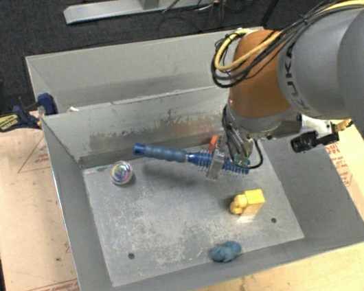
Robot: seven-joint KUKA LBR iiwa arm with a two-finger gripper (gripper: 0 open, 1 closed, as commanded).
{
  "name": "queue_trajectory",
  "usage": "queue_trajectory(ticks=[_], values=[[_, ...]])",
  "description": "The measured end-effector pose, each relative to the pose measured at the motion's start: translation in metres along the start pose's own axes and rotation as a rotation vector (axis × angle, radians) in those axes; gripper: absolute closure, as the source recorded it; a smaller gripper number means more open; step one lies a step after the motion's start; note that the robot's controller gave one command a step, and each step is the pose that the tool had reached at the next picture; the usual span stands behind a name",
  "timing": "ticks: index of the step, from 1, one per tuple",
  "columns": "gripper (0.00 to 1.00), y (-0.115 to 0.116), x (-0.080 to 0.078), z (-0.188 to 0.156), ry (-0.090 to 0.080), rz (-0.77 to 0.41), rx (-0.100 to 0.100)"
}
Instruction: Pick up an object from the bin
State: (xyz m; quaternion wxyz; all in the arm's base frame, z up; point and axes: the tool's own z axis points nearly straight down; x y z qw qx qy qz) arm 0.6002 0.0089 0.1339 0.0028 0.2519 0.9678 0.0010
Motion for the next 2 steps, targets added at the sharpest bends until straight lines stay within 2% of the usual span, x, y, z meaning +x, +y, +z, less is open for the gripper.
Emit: queue_trajectory(ticks=[2], values=[[1.0, 0.0005, -0.0002, -0.0123, 0.004, -0.005, 0.003]])
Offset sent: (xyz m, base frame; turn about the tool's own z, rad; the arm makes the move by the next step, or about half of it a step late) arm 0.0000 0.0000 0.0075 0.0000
